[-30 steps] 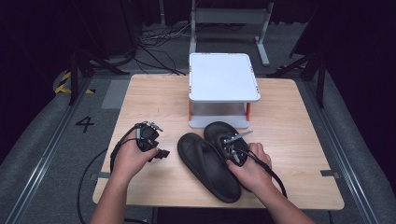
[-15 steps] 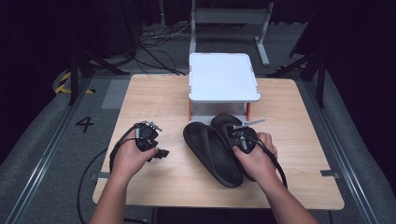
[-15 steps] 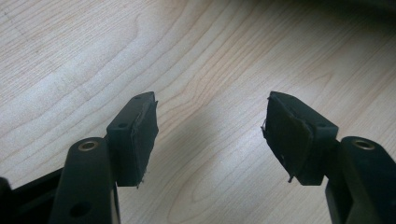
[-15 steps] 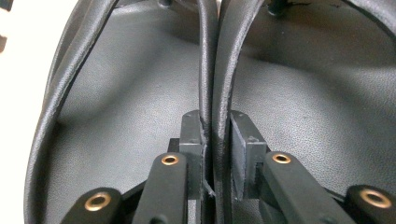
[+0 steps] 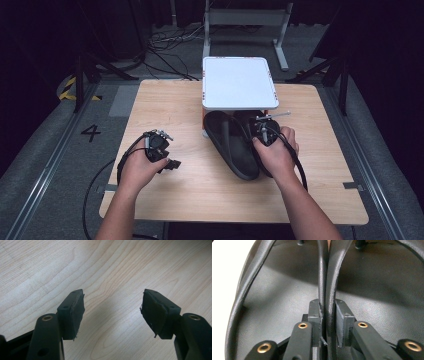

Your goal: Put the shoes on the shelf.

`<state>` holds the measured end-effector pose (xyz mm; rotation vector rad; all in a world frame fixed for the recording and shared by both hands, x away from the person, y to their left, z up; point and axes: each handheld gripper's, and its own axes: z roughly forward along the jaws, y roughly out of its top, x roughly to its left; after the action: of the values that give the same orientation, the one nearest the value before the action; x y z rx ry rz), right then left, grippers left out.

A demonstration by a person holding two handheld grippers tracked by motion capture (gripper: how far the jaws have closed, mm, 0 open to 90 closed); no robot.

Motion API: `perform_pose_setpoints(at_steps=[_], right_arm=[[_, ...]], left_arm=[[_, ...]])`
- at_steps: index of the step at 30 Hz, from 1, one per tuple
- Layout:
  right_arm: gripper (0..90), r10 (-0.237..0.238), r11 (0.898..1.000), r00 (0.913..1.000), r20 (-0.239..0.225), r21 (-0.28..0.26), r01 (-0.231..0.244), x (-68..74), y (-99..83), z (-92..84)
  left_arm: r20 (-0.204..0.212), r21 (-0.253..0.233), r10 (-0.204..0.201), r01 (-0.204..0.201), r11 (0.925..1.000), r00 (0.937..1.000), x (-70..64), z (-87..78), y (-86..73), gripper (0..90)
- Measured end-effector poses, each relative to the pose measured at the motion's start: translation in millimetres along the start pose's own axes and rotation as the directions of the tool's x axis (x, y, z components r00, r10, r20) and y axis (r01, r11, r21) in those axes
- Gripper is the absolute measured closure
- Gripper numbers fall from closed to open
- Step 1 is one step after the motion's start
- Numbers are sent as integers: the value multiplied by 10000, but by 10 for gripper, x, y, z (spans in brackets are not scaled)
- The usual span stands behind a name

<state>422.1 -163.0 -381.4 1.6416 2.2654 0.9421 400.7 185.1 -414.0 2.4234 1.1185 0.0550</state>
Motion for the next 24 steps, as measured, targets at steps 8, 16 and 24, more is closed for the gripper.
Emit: perform_pose_setpoints(at_steps=[8, 16, 24], right_arm=[[776, 321, 9989, 9994, 155, -352, -316, -1, 183, 108], [775, 438, 9983, 9948, 921, -414, -401, -28, 319, 219], [776, 668, 9946, 9928, 996, -856, -583, -46, 324, 256]], left_arm=[[21, 5, 59, -59, 10000, 10000, 15, -2, -7, 357], [54, 1, 45, -45, 10000, 10000, 15, 1, -10, 357], [50, 26, 41, -41, 10000, 10000, 21, -9, -17, 357]])
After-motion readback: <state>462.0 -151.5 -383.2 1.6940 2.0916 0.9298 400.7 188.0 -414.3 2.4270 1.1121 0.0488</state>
